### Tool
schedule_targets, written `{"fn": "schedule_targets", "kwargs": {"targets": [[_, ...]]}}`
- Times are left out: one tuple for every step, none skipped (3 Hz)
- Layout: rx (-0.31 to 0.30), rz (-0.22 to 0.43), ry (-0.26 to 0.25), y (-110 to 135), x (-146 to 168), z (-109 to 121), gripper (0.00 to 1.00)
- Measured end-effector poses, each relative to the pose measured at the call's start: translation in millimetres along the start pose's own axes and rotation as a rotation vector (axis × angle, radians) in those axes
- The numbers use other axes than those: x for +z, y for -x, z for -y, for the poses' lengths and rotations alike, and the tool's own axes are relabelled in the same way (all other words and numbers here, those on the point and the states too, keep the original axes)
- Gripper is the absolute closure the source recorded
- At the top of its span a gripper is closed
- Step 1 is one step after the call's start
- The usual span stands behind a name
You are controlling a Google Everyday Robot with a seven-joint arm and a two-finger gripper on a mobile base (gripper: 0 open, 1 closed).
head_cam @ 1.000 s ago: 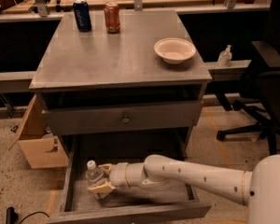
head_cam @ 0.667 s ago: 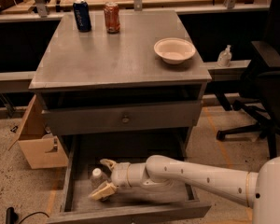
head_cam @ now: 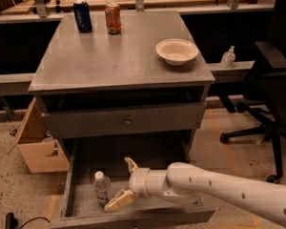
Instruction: Place blue plastic bottle into middle drawer
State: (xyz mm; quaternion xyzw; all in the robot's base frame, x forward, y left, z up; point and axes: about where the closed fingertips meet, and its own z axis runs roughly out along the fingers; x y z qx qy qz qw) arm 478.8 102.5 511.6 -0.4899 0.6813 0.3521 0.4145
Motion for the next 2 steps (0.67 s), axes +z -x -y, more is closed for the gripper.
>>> {"fn": "schedule_targets", "kwargs": {"targets": [[0.049,-0.035,-0.098,-1,-56,-12,0.0],[0.054,-0.043,-0.121,-5,-70,-13,0.0]]}}
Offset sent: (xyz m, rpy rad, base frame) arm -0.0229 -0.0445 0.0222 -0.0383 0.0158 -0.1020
